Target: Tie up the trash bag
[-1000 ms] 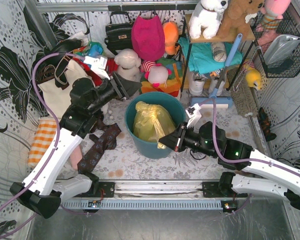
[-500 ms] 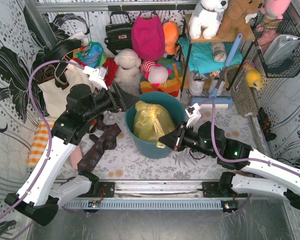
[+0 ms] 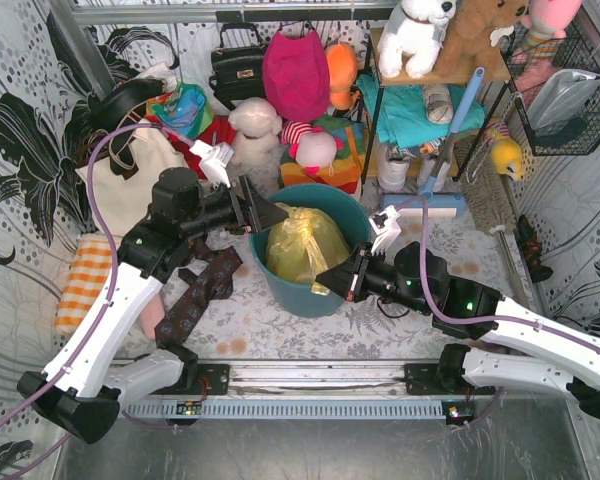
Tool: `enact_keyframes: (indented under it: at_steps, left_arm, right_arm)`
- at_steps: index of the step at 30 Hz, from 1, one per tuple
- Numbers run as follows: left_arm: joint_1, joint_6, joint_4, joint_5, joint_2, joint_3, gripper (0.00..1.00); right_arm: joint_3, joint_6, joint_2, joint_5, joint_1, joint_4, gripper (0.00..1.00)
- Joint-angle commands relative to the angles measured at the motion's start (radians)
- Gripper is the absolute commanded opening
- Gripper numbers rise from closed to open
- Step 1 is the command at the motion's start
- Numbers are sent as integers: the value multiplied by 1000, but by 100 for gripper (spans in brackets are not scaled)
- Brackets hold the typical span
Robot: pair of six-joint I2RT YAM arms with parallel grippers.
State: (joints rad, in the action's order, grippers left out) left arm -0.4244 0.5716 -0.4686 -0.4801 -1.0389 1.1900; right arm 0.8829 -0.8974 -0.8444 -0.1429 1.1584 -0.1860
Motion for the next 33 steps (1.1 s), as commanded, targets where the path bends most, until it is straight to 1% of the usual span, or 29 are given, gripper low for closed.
enact_keyframes:
  at_steps: [1, 5, 9, 19, 23, 28, 31, 33]
  left_arm:
    - [0, 5, 70, -38, 6, -26, 75]
    - [0, 78, 207, -65, 16, -57, 76]
    - [-1, 133, 296, -112, 1, -48, 76]
    - [0, 217, 409, -197, 2, -43, 75]
    - [0, 223, 415, -203, 7, -43, 71]
    - [0, 227, 409, -194, 10, -49, 63]
    - [0, 226, 408, -189, 6, -50, 57]
    - [-1, 226, 404, -181, 3, -45, 48]
  right_arm:
    - [28, 14, 1, -11, 9, 40, 0]
    - [31, 14, -5, -6, 9, 47, 0]
    - [33, 15, -12, -3, 8, 50, 0]
    - [33, 18, -19, 1, 9, 60, 0]
    - [28, 18, -13, -4, 8, 59, 0]
    - [24, 19, -6, -11, 9, 61, 0]
    - [22, 20, -7, -10, 9, 61, 0]
    - [19, 18, -6, -8, 9, 62, 0]
